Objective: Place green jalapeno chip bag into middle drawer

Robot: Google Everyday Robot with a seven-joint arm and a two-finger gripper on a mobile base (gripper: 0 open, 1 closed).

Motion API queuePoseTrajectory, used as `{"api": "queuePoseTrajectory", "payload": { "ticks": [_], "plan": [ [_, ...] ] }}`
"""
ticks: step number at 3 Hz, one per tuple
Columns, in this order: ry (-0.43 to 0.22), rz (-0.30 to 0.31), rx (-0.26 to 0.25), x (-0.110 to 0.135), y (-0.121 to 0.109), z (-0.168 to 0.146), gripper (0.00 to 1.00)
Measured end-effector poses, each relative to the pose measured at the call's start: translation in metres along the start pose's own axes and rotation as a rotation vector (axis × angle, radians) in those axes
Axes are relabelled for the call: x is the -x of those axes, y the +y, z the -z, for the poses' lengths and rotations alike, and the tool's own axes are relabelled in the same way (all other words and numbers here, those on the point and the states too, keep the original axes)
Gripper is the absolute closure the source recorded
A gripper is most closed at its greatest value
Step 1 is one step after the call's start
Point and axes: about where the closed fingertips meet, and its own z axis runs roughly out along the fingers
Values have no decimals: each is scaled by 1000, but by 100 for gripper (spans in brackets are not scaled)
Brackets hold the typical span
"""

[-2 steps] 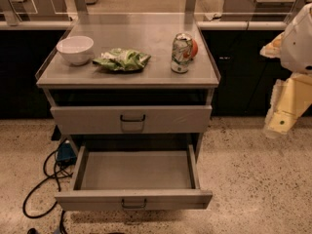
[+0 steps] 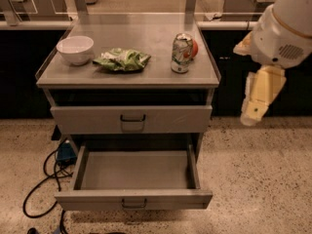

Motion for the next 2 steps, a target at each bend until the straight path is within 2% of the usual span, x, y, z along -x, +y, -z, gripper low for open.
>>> {"api": "queuePoseTrajectory", "payload": {
  "ticks": [1,2],
  "plan": [
    [-45,71,47,35,-44,-40,0],
    [-74,130,64,79,-88,-78,0]
  ]
}}
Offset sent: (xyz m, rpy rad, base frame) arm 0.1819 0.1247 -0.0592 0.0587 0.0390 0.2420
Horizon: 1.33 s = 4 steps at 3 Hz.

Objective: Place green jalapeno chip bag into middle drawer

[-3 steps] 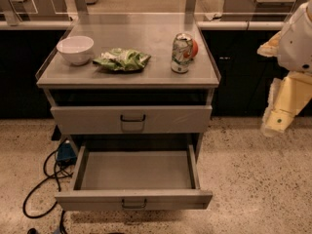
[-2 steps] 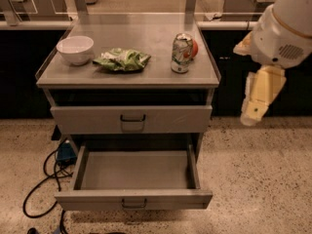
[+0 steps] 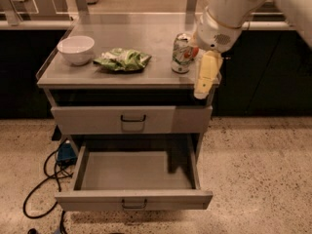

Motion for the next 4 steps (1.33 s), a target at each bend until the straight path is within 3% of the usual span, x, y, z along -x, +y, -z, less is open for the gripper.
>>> {"api": "queuePoseTrajectory", "payload": {
  "ticks": [1,3,4],
  "plan": [
    [-56,63,-15,45,-37,-21,0],
    [-12,206,-31,157,-63,-48,0],
    [-30,216,25,181,-75,-69,0]
  ]
}}
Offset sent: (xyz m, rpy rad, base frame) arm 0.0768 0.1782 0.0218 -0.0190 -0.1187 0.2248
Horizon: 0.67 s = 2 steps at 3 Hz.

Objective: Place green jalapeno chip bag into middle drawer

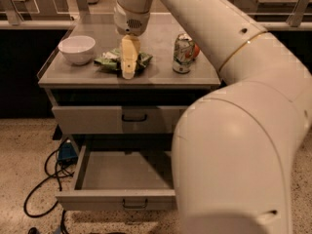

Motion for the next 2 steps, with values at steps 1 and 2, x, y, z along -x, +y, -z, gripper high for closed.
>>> {"api": "queuePoseTrajectory", "payload": {
  "ticks": [1,2],
  "plan": [
    [-19,-3,-26,3,-10,2,0],
    [-48,-15,-38,-1,-13,-3,0]
  ]
}}
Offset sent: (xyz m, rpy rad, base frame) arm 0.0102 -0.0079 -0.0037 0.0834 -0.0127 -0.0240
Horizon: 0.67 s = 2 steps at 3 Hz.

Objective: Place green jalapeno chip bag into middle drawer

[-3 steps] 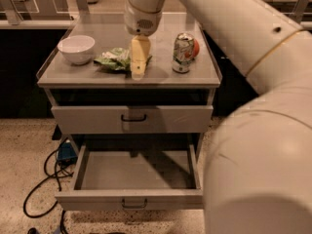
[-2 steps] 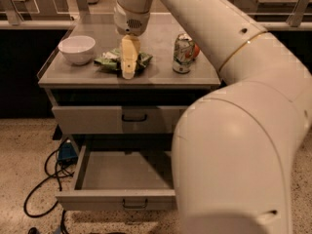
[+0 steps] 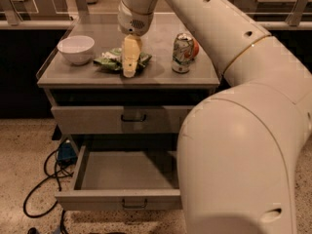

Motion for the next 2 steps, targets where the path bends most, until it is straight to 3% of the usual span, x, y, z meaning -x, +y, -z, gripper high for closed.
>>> {"api": "queuePoseTrajectory", "payload": {
  "ticks": [1,2],
  "plan": [
    [-102,-3,-63,-17,-26,-7,0],
    [-164,5,-64,-23,-54,-32,0]
  ]
}}
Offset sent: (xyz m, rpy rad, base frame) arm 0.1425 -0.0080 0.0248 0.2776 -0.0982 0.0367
